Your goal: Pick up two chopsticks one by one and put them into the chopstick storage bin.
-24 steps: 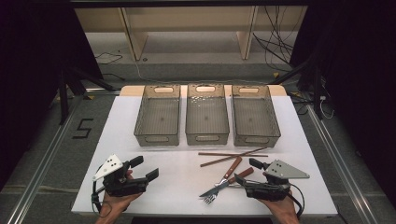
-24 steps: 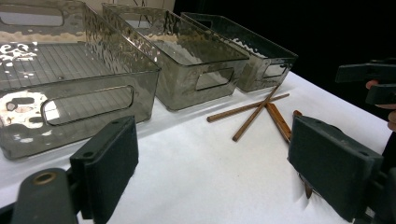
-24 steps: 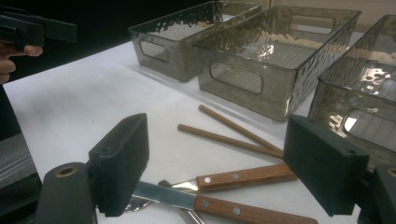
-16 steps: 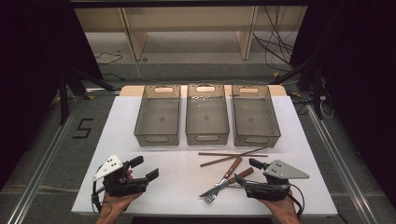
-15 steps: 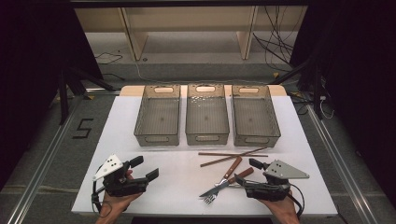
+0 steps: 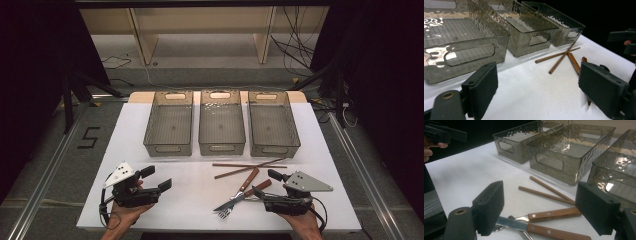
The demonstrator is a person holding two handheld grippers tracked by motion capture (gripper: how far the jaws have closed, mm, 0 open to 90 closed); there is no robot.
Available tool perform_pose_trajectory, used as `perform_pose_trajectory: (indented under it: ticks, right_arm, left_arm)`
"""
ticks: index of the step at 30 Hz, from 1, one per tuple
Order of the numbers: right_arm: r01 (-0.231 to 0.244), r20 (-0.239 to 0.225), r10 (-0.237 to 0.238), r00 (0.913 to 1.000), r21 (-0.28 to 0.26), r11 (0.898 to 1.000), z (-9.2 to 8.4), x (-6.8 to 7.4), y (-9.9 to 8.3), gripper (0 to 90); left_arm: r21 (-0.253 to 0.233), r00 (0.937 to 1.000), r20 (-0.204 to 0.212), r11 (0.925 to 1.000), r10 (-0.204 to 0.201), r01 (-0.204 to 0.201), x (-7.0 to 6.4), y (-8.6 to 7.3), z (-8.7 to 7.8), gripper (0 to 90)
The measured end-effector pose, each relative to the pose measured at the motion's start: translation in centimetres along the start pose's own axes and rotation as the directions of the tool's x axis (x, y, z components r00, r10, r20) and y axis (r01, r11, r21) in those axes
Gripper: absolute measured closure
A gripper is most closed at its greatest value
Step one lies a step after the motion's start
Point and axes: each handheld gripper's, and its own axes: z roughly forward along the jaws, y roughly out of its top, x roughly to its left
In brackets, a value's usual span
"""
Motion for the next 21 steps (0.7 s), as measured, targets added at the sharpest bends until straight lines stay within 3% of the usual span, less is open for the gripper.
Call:
perform_pose_trajectory:
  ticks: [10,15,21]
  right_arm:
    - [-0.002,0.003,0.002,1.0,-0.005,1.0,-0.3,-0.1,0.0,24.2]
    - [-0.007,0.008,0.007,0.9999,-0.003,1.0,-0.4,-0.3,0.0,24.3]
    - [-0.009,0.009,0.009,0.9999,0.0,1.0,-0.4,-0.4,0.0,24.3]
  left_arm:
    - [0.078,0.9996,-0.003,0.9966,0.026,-0.026,-0.6,1.4,1.7,15.4]
    - [0.152,0.9988,0.01,0.9872,0.049,-0.05,-0.8,1.9,3.0,15.4]
    - [0.197,0.9977,0.035,0.9784,0.058,-0.064,-1.4,2.4,4.4,15.4]
